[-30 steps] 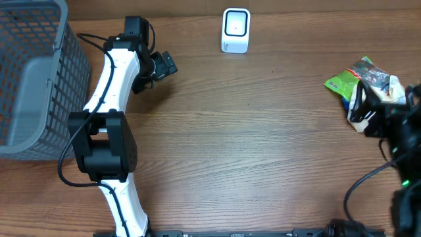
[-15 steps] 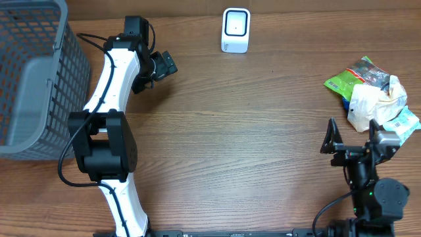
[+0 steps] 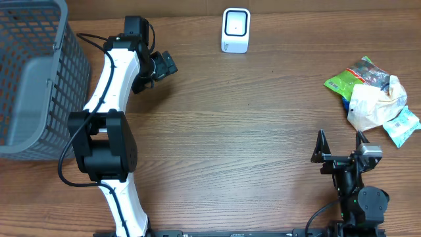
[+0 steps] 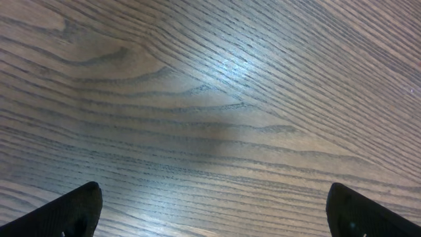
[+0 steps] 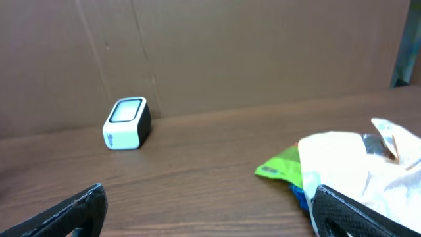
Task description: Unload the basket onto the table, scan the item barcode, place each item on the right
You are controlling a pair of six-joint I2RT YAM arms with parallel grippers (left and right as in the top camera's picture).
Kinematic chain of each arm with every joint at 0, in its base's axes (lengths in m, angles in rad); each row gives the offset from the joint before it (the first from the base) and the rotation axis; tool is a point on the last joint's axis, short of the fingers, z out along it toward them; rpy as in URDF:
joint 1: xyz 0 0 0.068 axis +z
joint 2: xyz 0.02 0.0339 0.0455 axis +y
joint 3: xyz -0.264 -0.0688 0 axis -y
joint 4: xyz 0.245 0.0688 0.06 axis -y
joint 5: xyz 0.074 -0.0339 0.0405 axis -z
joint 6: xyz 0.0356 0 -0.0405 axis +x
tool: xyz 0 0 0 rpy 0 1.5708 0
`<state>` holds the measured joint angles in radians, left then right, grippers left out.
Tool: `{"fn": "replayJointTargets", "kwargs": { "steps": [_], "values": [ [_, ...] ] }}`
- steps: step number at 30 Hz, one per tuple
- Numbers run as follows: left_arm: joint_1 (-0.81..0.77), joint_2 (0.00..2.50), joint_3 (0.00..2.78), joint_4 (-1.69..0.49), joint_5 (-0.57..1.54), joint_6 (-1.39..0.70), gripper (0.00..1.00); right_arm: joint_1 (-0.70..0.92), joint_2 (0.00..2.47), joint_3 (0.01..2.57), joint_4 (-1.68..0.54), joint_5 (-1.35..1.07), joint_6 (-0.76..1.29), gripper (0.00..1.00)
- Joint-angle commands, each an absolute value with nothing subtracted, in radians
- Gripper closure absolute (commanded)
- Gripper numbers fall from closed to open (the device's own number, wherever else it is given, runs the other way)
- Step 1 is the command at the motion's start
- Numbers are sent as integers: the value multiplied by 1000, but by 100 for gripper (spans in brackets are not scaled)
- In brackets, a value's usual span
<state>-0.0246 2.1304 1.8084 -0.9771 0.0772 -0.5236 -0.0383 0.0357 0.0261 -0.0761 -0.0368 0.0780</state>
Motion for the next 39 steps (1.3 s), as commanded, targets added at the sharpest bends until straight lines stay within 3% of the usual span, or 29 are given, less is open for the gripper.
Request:
{"fn": "replayJointTargets", "kwargs": {
  "steps": [1,39],
  "values": [
    [-27,2111,1828,-979,70,-516,0,-33,2,8,-83,-20,74,0],
    [-28,2089,1828,-979,70,-516,0,-33,3,8,-83,-20,78,0]
  ]
}}
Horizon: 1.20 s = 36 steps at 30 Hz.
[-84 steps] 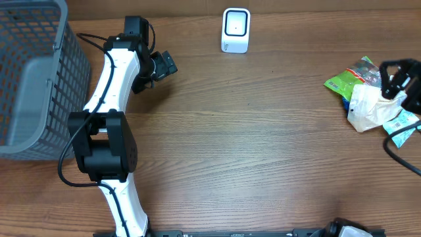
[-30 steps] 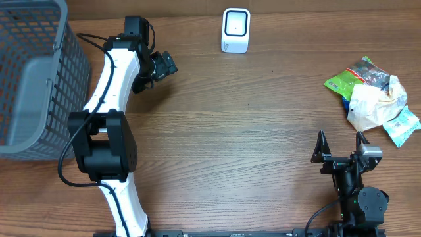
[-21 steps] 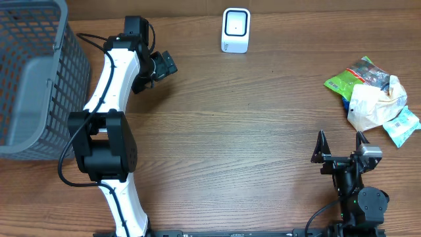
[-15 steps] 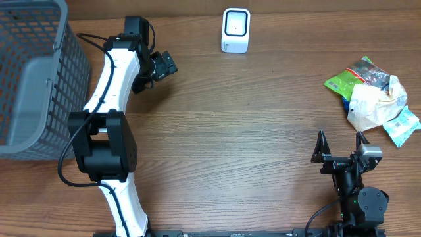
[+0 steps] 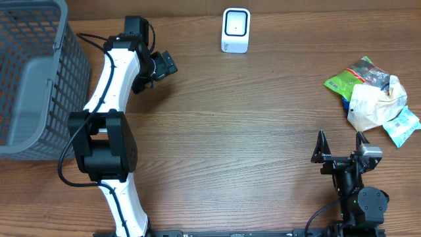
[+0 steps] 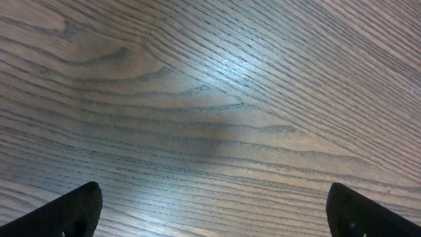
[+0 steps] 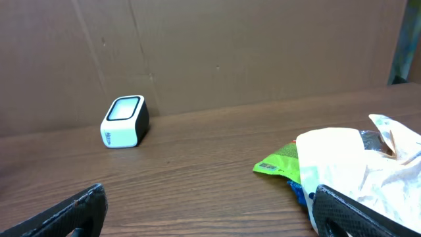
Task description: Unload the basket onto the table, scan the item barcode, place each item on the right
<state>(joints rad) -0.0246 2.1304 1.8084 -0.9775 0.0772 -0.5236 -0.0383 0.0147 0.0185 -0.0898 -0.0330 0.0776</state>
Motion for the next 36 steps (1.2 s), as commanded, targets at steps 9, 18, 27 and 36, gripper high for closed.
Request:
{"fn": "replayJointTargets", "kwargs": {
  "steps": [9,18,27,36],
  "values": [
    [-59,1788,1828,-1011,-179,-430,0,-33,3,8,-83,-20,78,0],
    [-58,1406,1684,-849,-183,-106,0,-33,3,8,-83,-20,78,0],
    [51,929,1065,-368,-4,-100,0,-33,3,8,-83,-20,78,0],
    [93,478,563,-155,16,6,0,-33,3,8,-83,-20,78,0]
  ]
}}
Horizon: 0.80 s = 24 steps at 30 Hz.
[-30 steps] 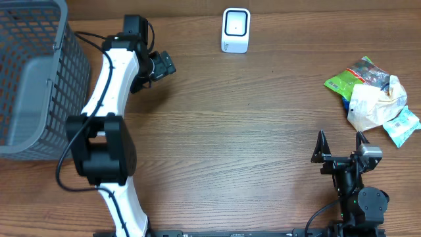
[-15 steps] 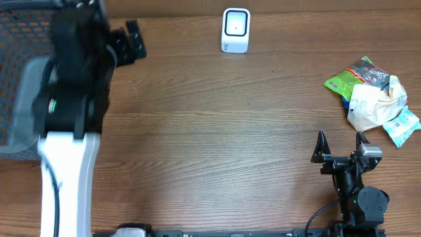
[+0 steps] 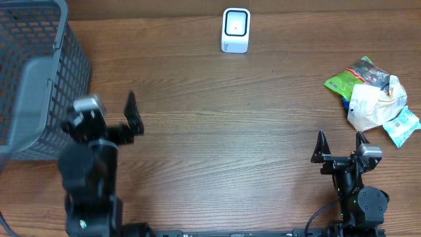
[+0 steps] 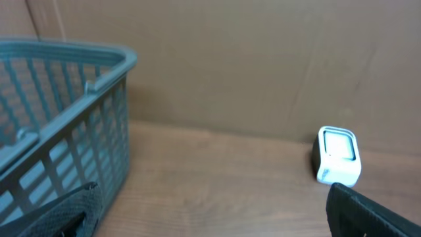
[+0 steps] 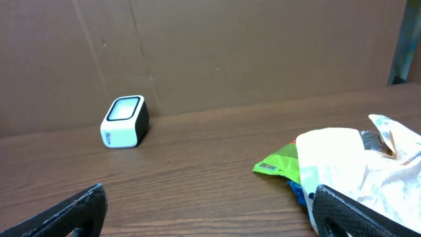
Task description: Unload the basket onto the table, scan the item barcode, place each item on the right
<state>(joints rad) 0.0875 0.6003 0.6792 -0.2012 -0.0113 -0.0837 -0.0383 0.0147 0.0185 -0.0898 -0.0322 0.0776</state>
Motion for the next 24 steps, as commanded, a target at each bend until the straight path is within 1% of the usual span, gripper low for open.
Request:
{"fn": "replayJointTargets", "kwargs": {
  "steps": [1,3,6,13,19,24],
  "values": [
    [93,436,521,-134,16,25,0,-33,3,8,-83,-20,78,0],
    [88,327,414,-91,16,71,0,-33,3,8,-83,-20,78,0],
    [69,210,310,-81,16,107,0,-33,3,8,-83,-20,78,0],
    [39,46,152,-80,16,145,0,-33,3,8,-83,-20,78,0],
    [30,3,44,-19,15,163,0,-33,3,8,-83,-20,78,0],
    [18,3,4,-32,16,200,0,-33,3,8,-83,-20,78,0]
  ]
}}
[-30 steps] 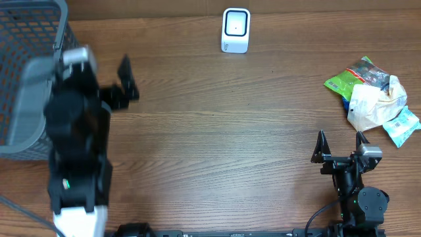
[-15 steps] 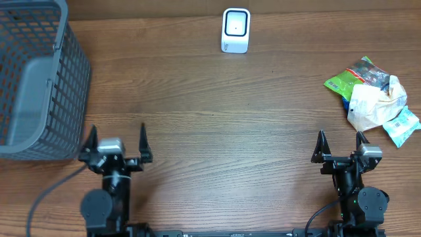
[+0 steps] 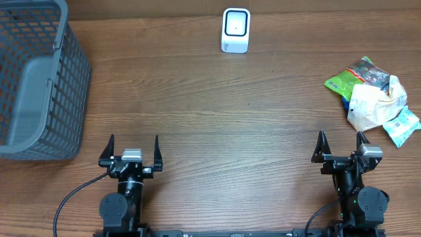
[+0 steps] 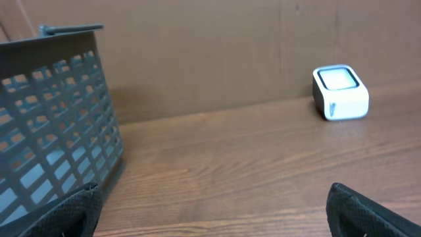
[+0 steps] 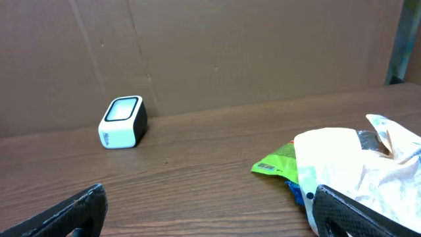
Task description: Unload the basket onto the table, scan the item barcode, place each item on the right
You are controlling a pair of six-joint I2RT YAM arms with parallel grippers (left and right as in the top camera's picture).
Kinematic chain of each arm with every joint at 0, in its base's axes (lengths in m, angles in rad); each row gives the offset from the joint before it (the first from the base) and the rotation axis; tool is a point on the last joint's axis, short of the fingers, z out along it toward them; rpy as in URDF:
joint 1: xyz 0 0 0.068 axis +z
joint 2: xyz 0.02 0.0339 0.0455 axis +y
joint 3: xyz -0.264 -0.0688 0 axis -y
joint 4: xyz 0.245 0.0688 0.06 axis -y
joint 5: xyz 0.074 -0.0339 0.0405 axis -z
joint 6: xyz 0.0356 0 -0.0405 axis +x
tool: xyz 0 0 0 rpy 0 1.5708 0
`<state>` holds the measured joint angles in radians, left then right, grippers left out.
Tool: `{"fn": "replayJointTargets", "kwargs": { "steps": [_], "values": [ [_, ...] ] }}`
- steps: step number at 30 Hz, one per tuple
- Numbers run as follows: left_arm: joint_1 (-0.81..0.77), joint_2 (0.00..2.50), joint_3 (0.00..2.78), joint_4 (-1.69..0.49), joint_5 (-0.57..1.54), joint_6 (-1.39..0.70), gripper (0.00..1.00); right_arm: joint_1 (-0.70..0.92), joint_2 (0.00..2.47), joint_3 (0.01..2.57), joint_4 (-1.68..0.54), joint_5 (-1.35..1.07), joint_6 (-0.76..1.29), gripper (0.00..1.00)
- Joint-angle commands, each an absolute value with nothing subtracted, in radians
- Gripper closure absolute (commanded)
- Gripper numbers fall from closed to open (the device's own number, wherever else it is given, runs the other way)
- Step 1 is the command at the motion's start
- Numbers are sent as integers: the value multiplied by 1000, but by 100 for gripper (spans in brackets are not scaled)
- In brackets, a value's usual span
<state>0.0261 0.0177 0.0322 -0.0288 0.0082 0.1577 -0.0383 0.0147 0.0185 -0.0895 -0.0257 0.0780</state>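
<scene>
The white barcode scanner (image 3: 235, 30) stands at the back middle of the table, also seen as a scanner (image 4: 340, 92) in the left wrist view and a scanner (image 5: 123, 122) in the right wrist view. A pile of packets lies at the right: a white bag (image 3: 372, 105), a green packet (image 3: 358, 75) and a blue-and-white one (image 3: 402, 127). My left gripper (image 3: 131, 153) sits open near the front left. My right gripper (image 3: 341, 149) sits open at the front right, just short of the white bag (image 5: 348, 168). Neither holds anything.
A grey mesh basket (image 3: 33, 79) stands at the far left, its wall (image 4: 46, 118) close to the left gripper's view. Brown cardboard (image 5: 230, 46) closes the back of the table.
The left arm has folded back from mid-left of the table to a low rest pose at the front left, its gripper still open. The right arm and the packets have not moved.
The left arm was stretched out to the back left near the basket, its gripper open and looking down at bare table, for two moments. Then it stood drawn back at mid-left, and now rests at the front left. The right gripper stayed open and still throughout.
</scene>
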Motion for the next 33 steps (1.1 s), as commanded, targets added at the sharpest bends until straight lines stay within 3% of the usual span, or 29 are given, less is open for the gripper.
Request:
{"fn": "replayJointTargets", "kwargs": {
  "steps": [1,33],
  "values": [
    [18,3,5,-57,16,200,0,-33,3,8,-83,-20,78,0],
    [19,4,5,-78,16,199,0,-33,3,8,-83,-20,78,0]
  ]
}}
